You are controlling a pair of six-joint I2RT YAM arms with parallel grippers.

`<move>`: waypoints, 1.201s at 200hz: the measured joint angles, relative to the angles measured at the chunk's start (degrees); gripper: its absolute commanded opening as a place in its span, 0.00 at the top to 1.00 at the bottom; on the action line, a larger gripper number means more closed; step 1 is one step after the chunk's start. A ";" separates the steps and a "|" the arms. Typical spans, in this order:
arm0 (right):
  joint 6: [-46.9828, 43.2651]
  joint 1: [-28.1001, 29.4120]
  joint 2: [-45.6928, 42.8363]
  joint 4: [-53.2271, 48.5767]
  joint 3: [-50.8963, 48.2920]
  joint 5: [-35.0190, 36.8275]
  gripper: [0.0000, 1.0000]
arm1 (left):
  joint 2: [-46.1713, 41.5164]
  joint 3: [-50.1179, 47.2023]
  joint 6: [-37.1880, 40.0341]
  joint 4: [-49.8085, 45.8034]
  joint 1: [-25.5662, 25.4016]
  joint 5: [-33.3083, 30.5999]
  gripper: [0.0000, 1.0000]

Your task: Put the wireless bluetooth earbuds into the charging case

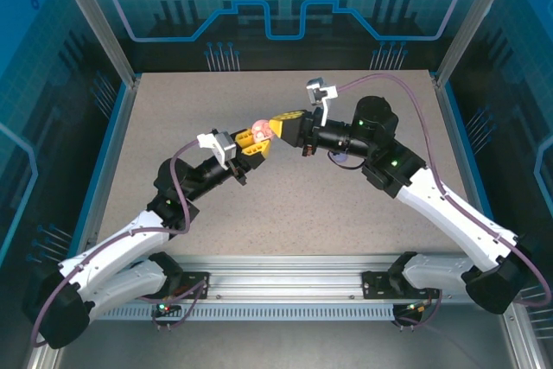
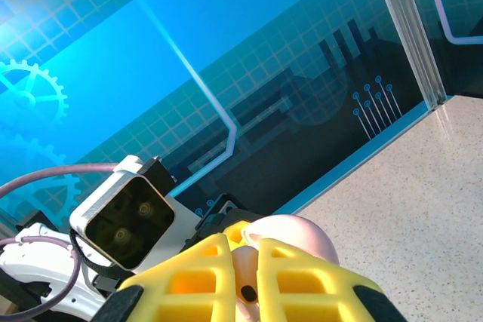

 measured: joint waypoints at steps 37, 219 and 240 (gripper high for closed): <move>0.02 0.37 1.31 0.00 0.00 0.04 0.90 | 0.00 0.02 0.00 0.00 0.00 0.00 1.00; -1.40 0.35 0.66 0.26 -2.45 1.51 0.89 | 0.00 0.11 0.02 -0.94 -0.07 0.28 1.00; -1.57 0.35 0.35 0.20 -2.97 1.51 0.88 | 0.00 0.11 0.02 -1.09 -0.11 0.28 1.00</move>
